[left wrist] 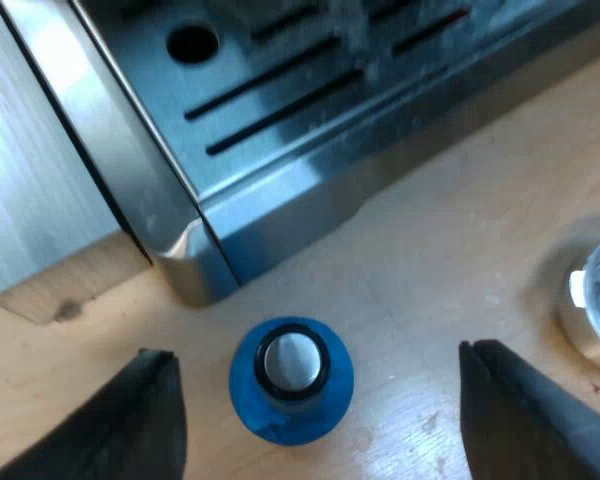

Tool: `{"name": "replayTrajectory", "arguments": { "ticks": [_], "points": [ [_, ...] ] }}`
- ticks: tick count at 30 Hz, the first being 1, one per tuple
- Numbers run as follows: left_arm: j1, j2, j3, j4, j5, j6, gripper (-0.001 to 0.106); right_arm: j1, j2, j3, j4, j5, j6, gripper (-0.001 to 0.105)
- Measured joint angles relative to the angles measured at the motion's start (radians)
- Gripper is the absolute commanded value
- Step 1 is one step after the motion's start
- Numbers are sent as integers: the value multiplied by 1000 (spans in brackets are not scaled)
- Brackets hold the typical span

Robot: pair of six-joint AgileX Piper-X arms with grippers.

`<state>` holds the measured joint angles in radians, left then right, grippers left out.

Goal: Grind coffee beans and then tamp

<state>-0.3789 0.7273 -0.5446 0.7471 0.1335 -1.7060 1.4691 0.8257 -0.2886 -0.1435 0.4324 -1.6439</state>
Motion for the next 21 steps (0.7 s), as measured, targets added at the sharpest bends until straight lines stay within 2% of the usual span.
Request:
{"name": "replayTrajectory", "arguments": {
  "ticks": [5,10,13,21],
  "points": [
    [0,-140,-18,46,0,0,61,0,0,-110,171,0,2,67],
    [0,-224,-58,65,0,0,61,0,0,-200,262,-5,2,67],
    [0,-242,-76,65,0,0,61,0,0,-236,286,-18,2,67],
    [0,-275,-200,69,0,0,61,0,0,-375,314,-20,-2,67]
  ]
}}
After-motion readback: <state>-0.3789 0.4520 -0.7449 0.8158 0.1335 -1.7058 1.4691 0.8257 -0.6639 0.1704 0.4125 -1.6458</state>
